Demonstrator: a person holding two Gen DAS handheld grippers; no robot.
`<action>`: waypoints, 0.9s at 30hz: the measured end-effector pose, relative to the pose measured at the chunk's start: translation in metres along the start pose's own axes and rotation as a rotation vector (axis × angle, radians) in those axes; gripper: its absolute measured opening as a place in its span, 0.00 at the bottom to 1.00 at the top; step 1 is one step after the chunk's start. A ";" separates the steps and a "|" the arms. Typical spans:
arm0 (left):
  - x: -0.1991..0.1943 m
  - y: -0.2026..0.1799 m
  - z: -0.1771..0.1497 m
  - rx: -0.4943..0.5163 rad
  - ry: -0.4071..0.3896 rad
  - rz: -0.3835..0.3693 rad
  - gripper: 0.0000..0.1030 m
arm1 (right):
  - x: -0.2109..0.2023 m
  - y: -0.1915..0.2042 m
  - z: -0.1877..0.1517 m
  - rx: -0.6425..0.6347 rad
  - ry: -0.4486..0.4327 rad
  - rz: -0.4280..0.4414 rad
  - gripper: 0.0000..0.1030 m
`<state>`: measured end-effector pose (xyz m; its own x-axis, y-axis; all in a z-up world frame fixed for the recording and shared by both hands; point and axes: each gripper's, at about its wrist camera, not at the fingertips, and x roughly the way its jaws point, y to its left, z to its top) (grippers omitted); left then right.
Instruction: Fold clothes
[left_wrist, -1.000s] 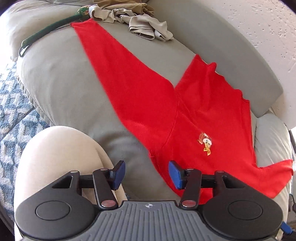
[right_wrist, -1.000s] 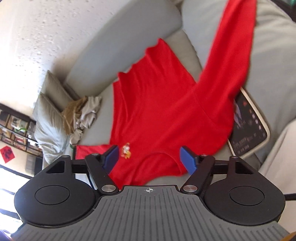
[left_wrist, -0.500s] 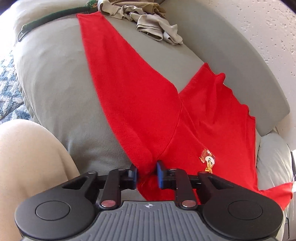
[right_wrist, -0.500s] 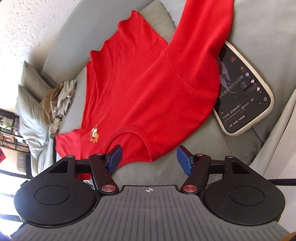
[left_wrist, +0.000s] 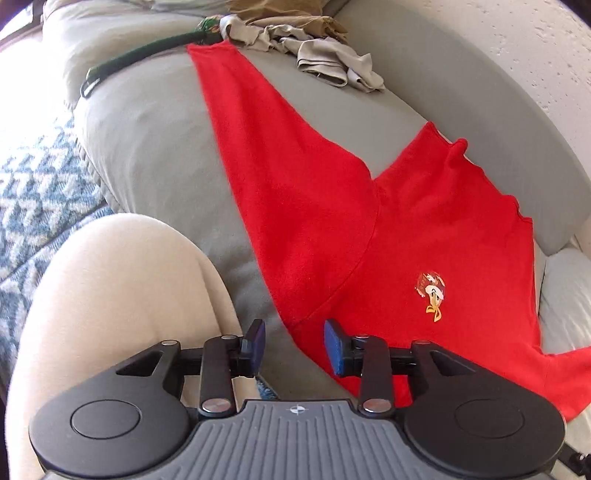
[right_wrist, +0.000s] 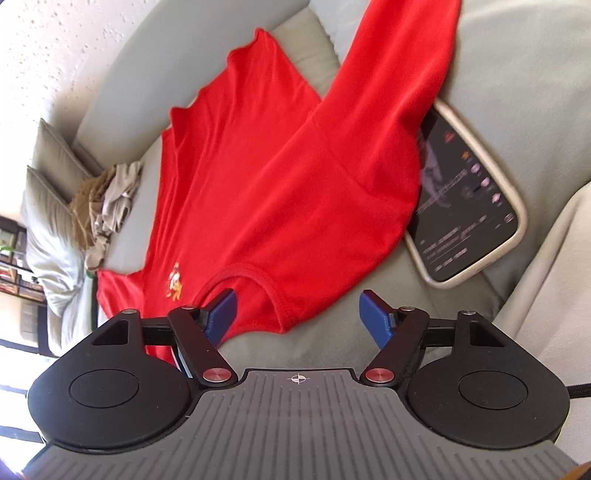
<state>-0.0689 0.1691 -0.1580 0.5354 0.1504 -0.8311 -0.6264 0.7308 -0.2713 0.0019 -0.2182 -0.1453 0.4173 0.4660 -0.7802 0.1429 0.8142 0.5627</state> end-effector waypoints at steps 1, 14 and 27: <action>-0.007 -0.005 -0.001 0.044 -0.029 -0.008 0.33 | -0.002 -0.001 0.001 -0.010 -0.006 -0.005 0.70; 0.006 -0.079 -0.038 0.532 0.036 -0.228 0.35 | 0.022 0.055 0.004 -0.402 0.076 -0.095 0.52; 0.014 -0.075 -0.031 0.476 0.062 -0.181 0.34 | 0.031 0.066 -0.021 -0.653 0.070 -0.213 0.09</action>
<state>-0.0323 0.0956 -0.1647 0.5679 -0.0354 -0.8223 -0.1915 0.9660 -0.1738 0.0054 -0.1428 -0.1388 0.3776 0.2763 -0.8838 -0.3636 0.9220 0.1328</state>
